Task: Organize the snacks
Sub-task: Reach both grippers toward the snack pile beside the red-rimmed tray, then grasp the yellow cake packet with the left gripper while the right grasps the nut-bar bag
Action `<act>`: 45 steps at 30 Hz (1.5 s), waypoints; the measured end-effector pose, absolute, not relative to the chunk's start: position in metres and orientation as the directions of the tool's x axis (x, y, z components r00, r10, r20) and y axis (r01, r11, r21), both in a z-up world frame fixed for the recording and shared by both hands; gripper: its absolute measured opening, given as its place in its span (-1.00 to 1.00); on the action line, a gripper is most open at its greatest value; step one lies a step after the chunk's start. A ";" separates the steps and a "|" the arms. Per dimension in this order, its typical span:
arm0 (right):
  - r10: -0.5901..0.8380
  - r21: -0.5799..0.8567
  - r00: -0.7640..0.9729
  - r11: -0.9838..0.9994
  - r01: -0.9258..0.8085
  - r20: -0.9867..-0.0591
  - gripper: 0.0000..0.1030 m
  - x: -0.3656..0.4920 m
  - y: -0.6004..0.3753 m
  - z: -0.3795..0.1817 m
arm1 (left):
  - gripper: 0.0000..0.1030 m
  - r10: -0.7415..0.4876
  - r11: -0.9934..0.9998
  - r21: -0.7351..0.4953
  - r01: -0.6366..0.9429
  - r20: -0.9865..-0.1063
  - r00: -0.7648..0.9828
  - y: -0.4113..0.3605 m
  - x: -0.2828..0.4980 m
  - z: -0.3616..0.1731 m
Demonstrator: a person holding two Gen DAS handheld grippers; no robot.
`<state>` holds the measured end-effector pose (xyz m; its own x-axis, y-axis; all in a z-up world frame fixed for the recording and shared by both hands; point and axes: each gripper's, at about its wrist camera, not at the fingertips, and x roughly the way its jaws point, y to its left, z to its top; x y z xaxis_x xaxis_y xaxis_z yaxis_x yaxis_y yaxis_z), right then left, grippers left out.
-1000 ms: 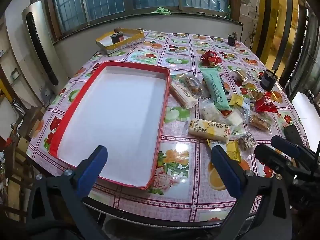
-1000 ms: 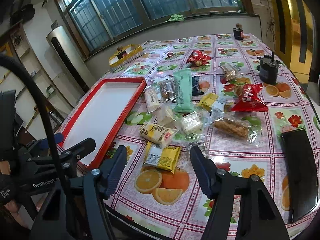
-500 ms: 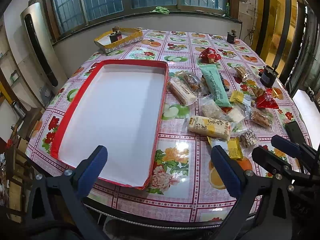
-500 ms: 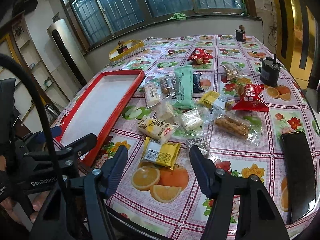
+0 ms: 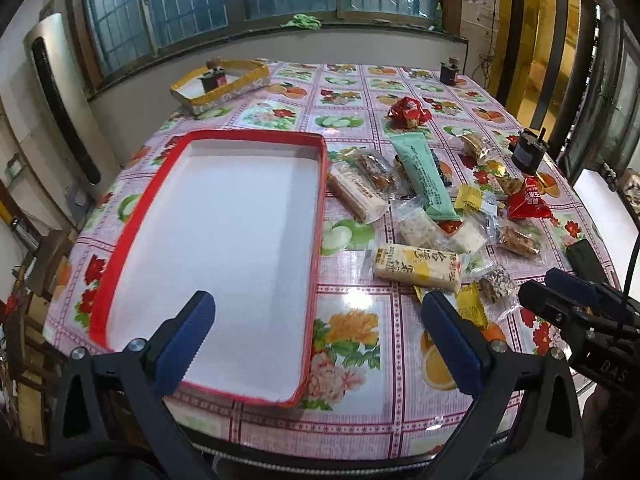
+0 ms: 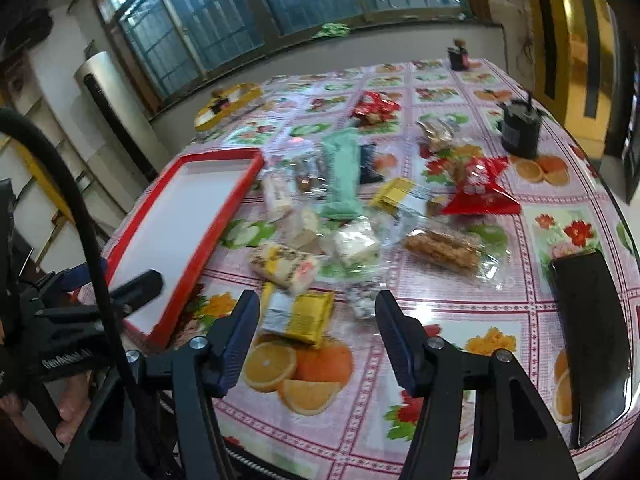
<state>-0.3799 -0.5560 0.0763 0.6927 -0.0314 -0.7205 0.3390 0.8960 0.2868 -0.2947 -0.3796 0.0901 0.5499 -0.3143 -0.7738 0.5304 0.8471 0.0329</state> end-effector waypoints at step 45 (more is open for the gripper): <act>-0.160 0.118 0.599 0.910 0.397 -0.785 -0.37 -0.368 -0.566 0.031 | -0.07 -0.270 0.905 -0.202 0.373 -0.953 0.139 -0.453 -0.202 0.019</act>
<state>-0.3684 -0.5658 0.0308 0.5987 -0.1595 -0.7849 0.3968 0.9103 0.1177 -0.2019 -0.4532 0.0186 0.1393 -0.2697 -0.9528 0.3735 0.9055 -0.2017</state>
